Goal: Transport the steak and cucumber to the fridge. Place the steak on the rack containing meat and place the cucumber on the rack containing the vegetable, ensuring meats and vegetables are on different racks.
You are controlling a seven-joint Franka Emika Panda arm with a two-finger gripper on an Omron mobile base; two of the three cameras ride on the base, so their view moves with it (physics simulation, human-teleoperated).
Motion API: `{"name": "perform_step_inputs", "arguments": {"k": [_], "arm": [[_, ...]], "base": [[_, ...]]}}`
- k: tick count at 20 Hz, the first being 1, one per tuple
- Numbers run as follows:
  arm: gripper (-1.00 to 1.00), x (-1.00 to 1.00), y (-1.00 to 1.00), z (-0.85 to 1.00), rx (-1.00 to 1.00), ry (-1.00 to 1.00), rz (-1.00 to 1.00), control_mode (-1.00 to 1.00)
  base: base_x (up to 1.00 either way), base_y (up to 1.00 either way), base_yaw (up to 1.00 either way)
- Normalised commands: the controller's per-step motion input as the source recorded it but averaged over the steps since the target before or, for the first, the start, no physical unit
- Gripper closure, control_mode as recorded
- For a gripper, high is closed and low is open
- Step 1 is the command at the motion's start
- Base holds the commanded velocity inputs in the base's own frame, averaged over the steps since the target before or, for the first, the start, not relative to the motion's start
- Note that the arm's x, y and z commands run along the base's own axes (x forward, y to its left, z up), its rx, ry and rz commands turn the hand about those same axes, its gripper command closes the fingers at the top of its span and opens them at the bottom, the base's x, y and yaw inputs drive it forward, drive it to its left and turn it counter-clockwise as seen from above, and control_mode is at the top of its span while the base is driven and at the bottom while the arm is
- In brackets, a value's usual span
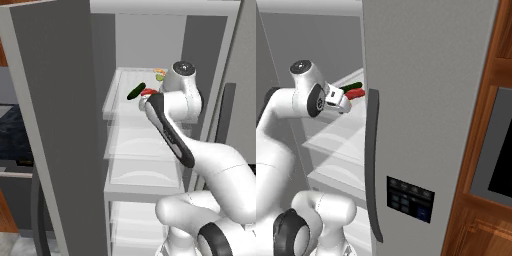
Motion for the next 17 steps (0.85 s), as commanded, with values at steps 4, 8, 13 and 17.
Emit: {"name": "perform_step_inputs", "arguments": {"k": [4, 8, 13, 17], "arm": [[-1.0, -1.0, 0.0, 0.55, 0.0, 0.0, 0.07, -1.0], [-1.0, -1.0, 0.0, 0.53, 0.0, 0.0, 0.07, -1.0], [-1.0, -1.0, -0.01, 0.51, 0.0, 0.01, 0.04, -1.0], [-1.0, -1.0, -0.12, 0.66, 0.0, 0.06, 0.0, -1.0]], "base": [[0.0, 0.0, 0.0], [0.0, 0.0, 0.0], [0.0, 0.0, 0.0], [0.0, 0.0, 0.0]]}}
